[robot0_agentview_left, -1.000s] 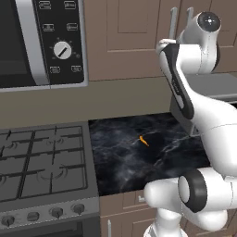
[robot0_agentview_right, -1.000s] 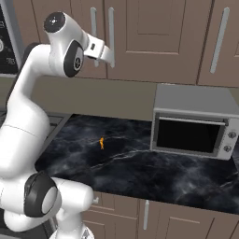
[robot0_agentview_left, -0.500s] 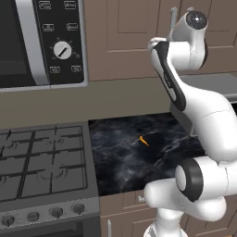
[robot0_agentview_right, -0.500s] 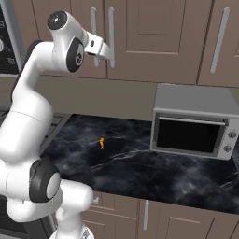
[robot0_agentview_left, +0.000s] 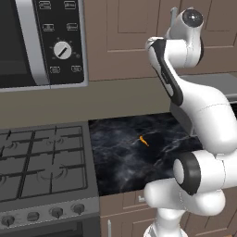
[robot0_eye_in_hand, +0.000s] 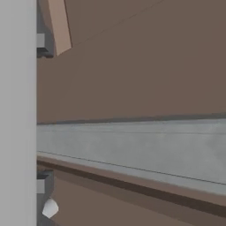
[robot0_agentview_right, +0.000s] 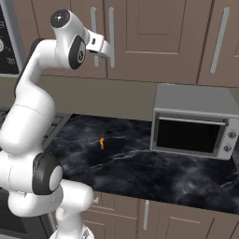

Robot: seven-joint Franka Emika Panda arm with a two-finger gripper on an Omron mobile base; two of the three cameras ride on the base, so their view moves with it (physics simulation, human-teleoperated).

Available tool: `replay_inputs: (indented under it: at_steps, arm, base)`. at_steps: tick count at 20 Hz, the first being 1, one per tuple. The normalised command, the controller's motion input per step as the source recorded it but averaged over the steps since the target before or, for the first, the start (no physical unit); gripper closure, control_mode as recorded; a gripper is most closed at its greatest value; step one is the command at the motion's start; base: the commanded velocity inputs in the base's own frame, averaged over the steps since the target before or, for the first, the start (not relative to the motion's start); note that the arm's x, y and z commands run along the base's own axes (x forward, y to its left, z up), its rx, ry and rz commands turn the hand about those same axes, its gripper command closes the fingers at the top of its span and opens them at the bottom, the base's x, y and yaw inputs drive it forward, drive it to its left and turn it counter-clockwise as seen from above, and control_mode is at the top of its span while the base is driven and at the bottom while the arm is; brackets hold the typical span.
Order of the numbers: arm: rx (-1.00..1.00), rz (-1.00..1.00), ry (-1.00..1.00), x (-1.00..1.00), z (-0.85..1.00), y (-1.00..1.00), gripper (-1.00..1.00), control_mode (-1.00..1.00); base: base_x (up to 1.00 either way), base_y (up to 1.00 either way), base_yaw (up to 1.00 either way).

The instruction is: Retrieve the tupperware from the cabinet, then place the raw meat into the tupperware to avoid contamination.

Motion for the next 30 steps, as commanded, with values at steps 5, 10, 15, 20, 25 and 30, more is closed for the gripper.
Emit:
replay_inputs:
  at_steps: [5,10,15,20,25,30]
  arm:
    - [-0.02,0.02,0.0,0.18,-0.19,-0.17,-1.0,-1.0]
    - [0.0,0.02,-0.01,0.14,-0.17,-0.22,-1.0,-1.0]
    - [0.0,0.0,-0.01,0.03,-0.21,-0.36,-1.0,-1.0]
    - [0.0,0.0,-0.03,0.12,-0.22,-0.31,-1.0,-1.0]
    - [0.0,0.02,-0.05,0.25,-0.16,-0.06,-1.0,-1.0]
    - [0.0,0.03,-0.05,0.27,-0.1,0.17,1.0,-1.0]
  base:
    - [0.0,0.0,0.0]
    - [0.0,0.0,0.0]
    - [0.0,0.0,0.0]
    - [0.0,0.0,0.0]
    - [0.0,0.0,0.0]
    - [0.0,0.0,0.0]
